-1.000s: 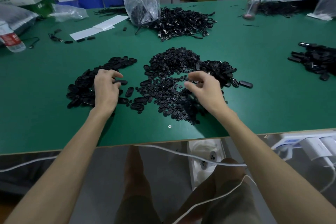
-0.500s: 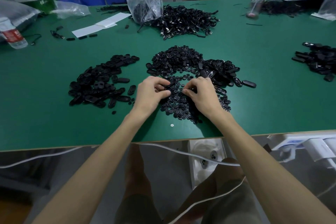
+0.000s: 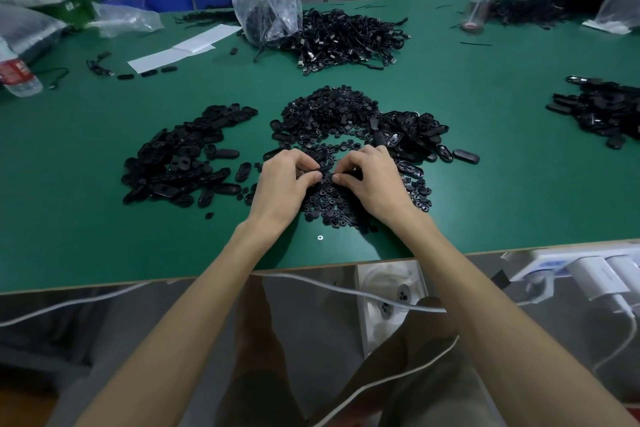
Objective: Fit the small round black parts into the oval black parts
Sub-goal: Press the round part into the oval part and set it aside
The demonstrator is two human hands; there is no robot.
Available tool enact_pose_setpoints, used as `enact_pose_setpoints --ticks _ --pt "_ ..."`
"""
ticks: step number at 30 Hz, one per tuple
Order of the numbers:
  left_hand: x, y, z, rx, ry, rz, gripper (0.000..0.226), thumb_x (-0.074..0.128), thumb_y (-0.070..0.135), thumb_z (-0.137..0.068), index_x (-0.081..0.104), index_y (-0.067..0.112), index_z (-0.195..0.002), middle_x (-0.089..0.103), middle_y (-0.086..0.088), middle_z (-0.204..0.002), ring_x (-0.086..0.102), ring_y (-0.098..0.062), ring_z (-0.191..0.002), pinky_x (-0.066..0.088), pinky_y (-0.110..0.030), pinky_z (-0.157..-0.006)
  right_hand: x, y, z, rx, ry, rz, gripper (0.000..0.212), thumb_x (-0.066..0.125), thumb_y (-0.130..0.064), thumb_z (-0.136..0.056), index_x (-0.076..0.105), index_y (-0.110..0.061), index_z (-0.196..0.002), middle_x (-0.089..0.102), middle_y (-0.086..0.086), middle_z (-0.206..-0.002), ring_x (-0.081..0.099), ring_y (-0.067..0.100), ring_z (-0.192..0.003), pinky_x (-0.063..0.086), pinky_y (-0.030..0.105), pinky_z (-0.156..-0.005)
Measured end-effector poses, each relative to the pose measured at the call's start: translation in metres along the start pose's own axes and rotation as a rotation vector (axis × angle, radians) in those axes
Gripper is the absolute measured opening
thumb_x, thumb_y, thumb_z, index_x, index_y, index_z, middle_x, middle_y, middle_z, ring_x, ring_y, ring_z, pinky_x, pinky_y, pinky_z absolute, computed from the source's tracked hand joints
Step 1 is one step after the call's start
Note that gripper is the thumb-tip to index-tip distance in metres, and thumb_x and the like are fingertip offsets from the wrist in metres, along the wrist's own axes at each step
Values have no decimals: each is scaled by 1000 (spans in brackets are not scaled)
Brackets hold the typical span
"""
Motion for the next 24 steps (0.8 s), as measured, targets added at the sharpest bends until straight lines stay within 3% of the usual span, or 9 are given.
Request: enact_pose_setpoints --ticks 3,7,10,13,16,24 --pt "1 3 -2 -32 51 149 11 78 17 -92 68 19 -96 70 9 -91 64 3 -83 48 -7 -75 -3 -2 1 -15 51 -58 8 74 -30 -94 71 -23 -95 63 -6 -97 48 19 -101 37 29 -84" --pt "11 5 -7 -191 39 563 10 75 10 -95 68 9 -101 73 -10 -96 75 -21 -82 63 -29 -71 -16 1 3 48 158 -278 6 74 -24 -94 72 -19 -91 69 -11 -87 61 8 -87 44 22 -80" --pt "21 9 -8 -233 11 744 16 72 3 -96 64 1 -110 70 -22 -104 78 -30 -87 64 -34 -73 -22 5 7 125 215 -445 7 76 -21 -92 74 -14 -93 72 -8 -80 64 3 -77 47 19 -74" --pt "30 14 -7 -198 -14 772 24 69 -1 -97 66 -1 -121 70 -23 -106 78 -26 -88 64 -31 -75 -23 6 7 127 214 -515 5 75 -15 -92 74 -10 -93 71 -10 -74 63 1 -71 48 18 -72" --pt "34 14 -7 -168 -32 783 30 68 -5 -96 68 -2 -126 72 -19 -105 76 -21 -90 63 -31 -81 -23 8 7 142 225 -551 2 75 -14 -92 74 -12 -94 75 -3 -81 68 9 -77 53 23 -75" --pt "36 13 -5 -93 -69 714 45 73 -8 -90 66 2 -134 75 -14 -108 75 -27 -100 62 -34 -89 -24 11 6 165 220 -598 8 74 -12 -93 77 -9 -100 78 4 -90 73 20 -88 59 37 -86"
Point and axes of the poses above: each hand's wrist, its own z-axis away from the middle knuckle, its own x-axis out of the palm, y = z × x, the point moved 4 cm from there along -z, towards the middle knuckle
